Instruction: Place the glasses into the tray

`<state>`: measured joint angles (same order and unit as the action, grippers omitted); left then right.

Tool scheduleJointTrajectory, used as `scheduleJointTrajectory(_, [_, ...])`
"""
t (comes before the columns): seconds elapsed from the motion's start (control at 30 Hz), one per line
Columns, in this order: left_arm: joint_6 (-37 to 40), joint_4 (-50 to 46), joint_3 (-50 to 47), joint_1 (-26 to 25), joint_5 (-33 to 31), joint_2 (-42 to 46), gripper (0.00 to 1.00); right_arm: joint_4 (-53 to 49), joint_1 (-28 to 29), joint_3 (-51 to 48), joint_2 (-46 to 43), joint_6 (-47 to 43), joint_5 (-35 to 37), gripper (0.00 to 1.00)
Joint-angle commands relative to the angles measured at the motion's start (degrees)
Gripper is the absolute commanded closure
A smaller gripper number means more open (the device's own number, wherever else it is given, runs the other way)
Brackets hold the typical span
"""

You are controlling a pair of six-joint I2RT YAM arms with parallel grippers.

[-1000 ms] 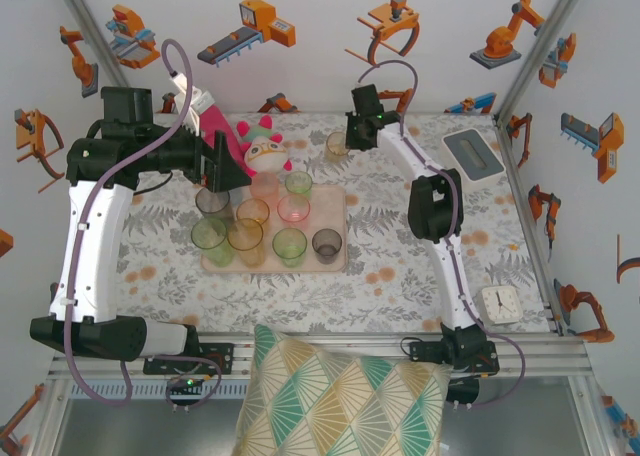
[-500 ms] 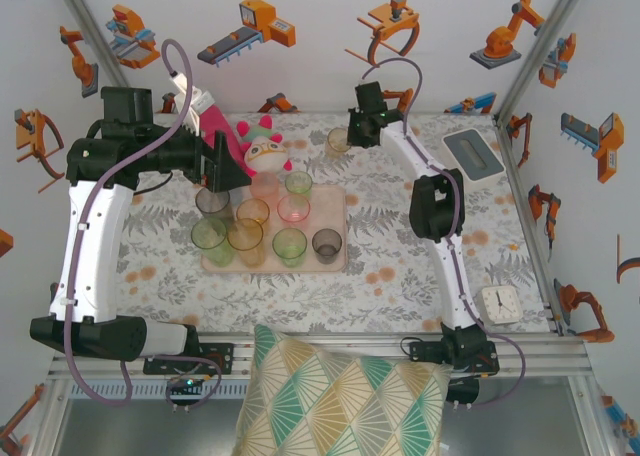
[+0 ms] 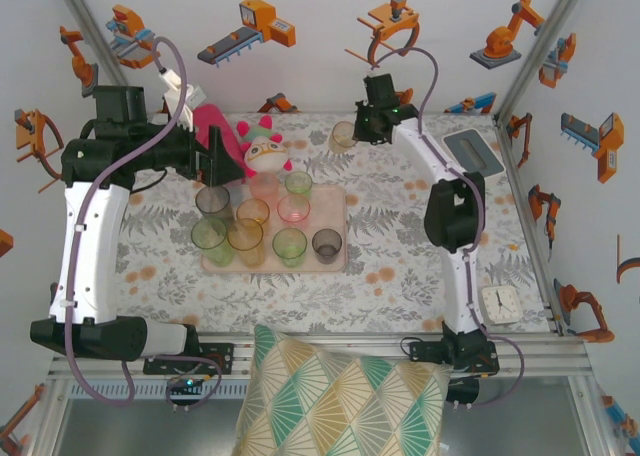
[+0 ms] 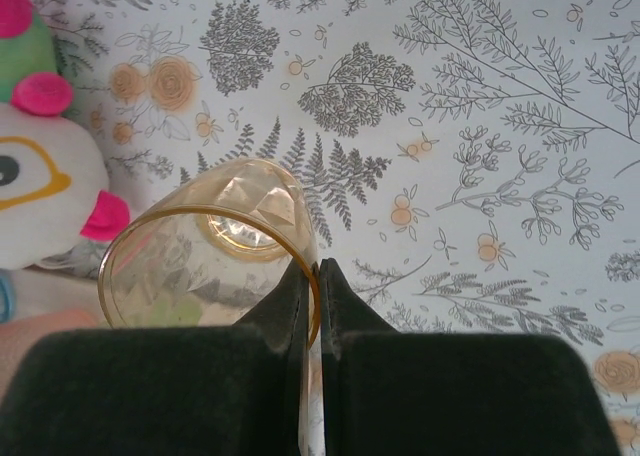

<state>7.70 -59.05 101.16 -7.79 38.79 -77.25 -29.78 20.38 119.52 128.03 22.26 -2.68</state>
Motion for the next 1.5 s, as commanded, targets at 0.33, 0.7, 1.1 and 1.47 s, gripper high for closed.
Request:
scheduleJointTrajectory(0.33, [-4.6,2.8,0.3,2.0,-3.7,3.2,0.03,1.3,2.5,-20.4,-18.5,-2.3,-1.6,0.96])
scheduleJointTrajectory(0.7, [-6.1,4.2,-1.7,3.8,-3.1,4.6,0.03,-4.1,9.1,-27.2,-24.3,-5.0,2.6,0.96])
scheduleJointTrajectory(1.1, [-6.5,4.7,-2.6,4.6,-1.5,5.3,0.03,-6.4,14.5,-27.7,-19.7,-6.7,6.4,0.95])
scheduleJointTrajectory(1.47, [-6.7,4.9,-2.8,4.8,-0.6,5.3,0.03,-6.5,15.7,-26.5,-16.5,-6.6,7.3,0.94])
